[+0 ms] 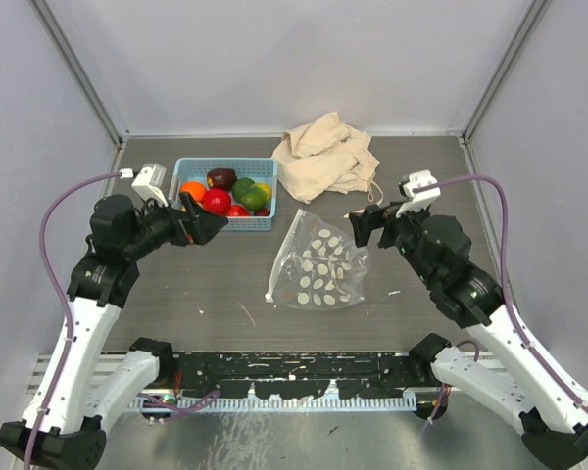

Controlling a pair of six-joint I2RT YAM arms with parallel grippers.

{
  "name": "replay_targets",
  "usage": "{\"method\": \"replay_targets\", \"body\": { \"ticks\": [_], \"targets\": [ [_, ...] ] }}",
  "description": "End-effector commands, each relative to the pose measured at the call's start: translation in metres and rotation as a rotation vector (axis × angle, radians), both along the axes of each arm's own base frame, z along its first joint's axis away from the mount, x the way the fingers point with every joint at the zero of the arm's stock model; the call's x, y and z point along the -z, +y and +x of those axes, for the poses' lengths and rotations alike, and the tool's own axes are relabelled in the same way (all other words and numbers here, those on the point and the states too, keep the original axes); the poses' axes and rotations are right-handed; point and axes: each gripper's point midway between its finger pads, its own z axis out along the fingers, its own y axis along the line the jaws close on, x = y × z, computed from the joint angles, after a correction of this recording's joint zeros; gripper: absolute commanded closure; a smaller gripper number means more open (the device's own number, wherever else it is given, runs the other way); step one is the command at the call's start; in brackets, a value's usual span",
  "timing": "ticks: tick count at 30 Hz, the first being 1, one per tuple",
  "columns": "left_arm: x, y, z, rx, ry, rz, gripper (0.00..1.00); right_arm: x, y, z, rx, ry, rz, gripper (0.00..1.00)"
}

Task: Open the zip-top bag and remove the fake food
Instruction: Reset both arms

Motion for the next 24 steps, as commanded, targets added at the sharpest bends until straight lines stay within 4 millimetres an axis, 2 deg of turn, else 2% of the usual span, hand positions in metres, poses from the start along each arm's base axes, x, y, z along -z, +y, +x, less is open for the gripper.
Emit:
{"method": "replay_targets", "body": {
  "ticks": [1,11,19,24],
  "targets": [
    [-0.033,0.001,-0.013,0.024,-0.072,0.005,0.02,-0.031,-0.001,0.011,0.028,-0.042,-0.035,0.0],
    [-0.067,-0.002,-0.029,0.06,-0.128,-0.03,0.02,-0.062,0.01,0.012,-0.028,-0.067,-0.031,0.0],
    [-0.072,-0.002,-0.033,0.061,-0.138,-0.038,0.02,-0.065,0.011,0.011,-0.023,-0.056,0.0,0.0],
    [-0.074,-0.002,-0.035,0.057,-0.144,-0.046,0.02,-0.067,0.003,0.012,0.03,-0.046,0.031,0.0]
  ]
}}
